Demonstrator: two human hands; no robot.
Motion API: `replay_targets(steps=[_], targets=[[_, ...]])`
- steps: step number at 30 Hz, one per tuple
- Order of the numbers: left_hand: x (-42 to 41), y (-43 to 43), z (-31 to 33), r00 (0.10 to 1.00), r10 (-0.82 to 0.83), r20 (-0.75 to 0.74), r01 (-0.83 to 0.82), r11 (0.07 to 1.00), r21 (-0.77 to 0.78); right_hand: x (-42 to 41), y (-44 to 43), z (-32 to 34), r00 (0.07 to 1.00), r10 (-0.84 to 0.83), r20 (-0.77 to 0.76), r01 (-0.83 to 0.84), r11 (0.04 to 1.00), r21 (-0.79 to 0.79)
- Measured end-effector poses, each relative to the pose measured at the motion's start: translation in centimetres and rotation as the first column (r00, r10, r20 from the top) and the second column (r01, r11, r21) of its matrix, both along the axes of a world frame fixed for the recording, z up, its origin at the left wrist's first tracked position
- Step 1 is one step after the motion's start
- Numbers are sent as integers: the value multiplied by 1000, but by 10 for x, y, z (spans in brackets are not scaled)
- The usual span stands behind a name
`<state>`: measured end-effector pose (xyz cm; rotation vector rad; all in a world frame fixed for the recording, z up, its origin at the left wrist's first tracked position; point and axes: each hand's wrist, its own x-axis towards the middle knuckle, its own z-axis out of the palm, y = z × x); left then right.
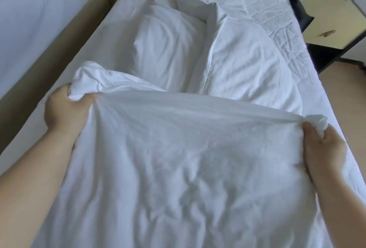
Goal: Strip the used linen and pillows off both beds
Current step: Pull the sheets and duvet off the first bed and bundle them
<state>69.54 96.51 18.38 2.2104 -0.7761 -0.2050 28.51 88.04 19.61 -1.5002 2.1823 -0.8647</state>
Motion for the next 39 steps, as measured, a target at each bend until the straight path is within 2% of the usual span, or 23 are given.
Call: replay_targets(steps=[3,5,7,9,10,12,14,15,16,17,19,20,21,23,24,26,28,30,31,33,35,37,39], targets=[[-13,-9,-18,996,-42,78,22,971,236,9,-16,-31,976,68,-209,-24,978,208],[-44,6,-31,964,-204,172,165,962,217,12,-16,-54,947,148,-286,-48,943,329],[-90,31,-41,843,-468,265,440,883,162,15,-17,-69,939,203,-277,-87,921,381],[-120,45,-57,699,-655,287,595,755,275,20,-21,-72,933,209,-292,-74,907,415],[-126,45,-66,665,-702,256,614,709,348,22,-24,-71,930,198,-309,-62,914,401],[-129,32,-85,678,-704,210,572,686,449,33,-26,-59,950,129,-283,-47,959,281],[-130,16,-93,701,-697,151,535,654,534,61,-15,-47,961,112,-254,-109,994,27],[-132,11,-97,694,-714,95,541,604,584,82,-3,-42,947,172,-273,-211,970,-119],[-135,8,-100,679,-732,58,546,556,627,104,12,-44,904,286,-318,-361,908,-210],[-138,7,-103,656,-753,48,545,517,660,123,30,-54,809,434,-396,-533,825,-188],[-138,9,-111,634,-768,89,521,509,685,141,58,-83,544,651,-529,-737,673,70],[-135,10,-115,642,-756,124,502,537,678,136,60,-96,444,717,-537,-764,616,191],[-132,11,-115,654,-744,137,496,559,665,125,56,-105,399,751,-525,-763,590,263],[-126,13,-110,706,-705,69,507,570,647,92,38,-111,370,762,-531,-693,608,388],[-121,14,-113,727,-676,119,473,619,627,75,32,-108,391,725,-567,-641,657,398],[-112,15,-118,723,-659,205,408,648,644,38,19,-94,450,656,-605,-493,748,444],[-104,17,-114,714,-664,221,365,623,691,-3,7,-79,510,583,-633,-319,811,490],[-102,20,-104,718,-674,171,373,581,723,-32,4,-60,625,528,-575,-164,809,565],[-102,21,-96,729,-666,158,368,576,730,-39,8,-52,680,473,-560,-139,833,535],[-103,29,-85,760,-634,139,391,618,683,-34,31,-44,794,368,-484,-157,893,422],[-99,53,-78,789,-601,129,412,673,615,-21,71,-50,887,309,-343,-212,933,292],[-93,89,-66,829,-544,130,412,751,516,-11,120,-58,878,372,-300,-316,923,220],[-83,132,-62,903,-402,152,299,841,450,-6,162,-65,850,442,-287,-377,890,257]])
